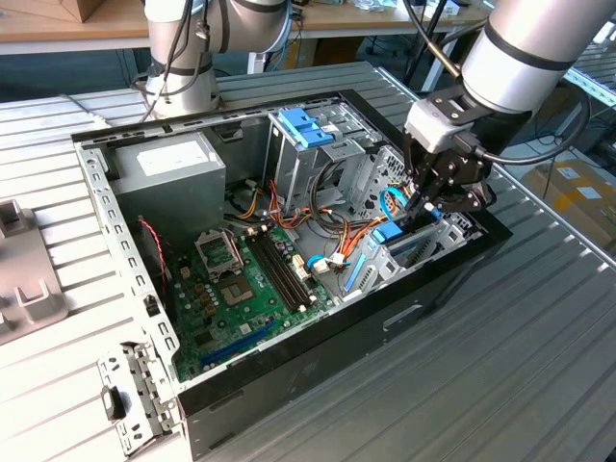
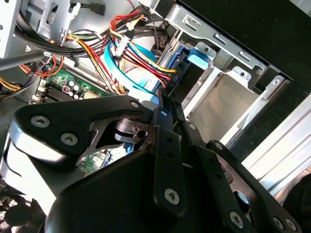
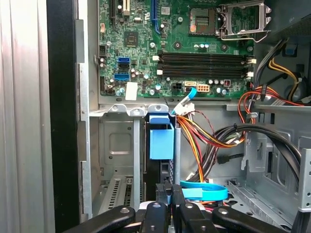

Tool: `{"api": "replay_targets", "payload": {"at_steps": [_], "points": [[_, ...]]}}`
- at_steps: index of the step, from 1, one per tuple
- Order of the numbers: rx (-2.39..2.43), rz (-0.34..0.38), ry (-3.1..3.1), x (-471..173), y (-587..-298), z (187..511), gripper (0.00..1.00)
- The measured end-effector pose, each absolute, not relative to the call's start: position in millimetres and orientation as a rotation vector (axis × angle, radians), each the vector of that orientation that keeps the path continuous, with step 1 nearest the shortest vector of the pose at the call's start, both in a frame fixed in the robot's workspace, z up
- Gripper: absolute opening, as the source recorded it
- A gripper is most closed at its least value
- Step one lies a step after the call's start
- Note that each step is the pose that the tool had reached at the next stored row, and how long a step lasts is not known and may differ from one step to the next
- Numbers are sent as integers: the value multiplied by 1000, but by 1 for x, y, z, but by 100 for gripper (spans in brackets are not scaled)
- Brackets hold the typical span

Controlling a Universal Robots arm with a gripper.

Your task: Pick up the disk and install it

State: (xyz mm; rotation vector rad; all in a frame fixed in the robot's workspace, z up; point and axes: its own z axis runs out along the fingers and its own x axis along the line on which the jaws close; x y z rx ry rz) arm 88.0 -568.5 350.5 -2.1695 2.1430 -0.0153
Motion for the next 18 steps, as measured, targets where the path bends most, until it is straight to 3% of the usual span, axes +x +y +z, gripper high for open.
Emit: {"api": "replay_targets", "payload": {"at_steps": [16,18], "points": [[-2169,-8,2143,89,-568,344,16],[-2169,-7,2143,89,-568,344,24]]}}
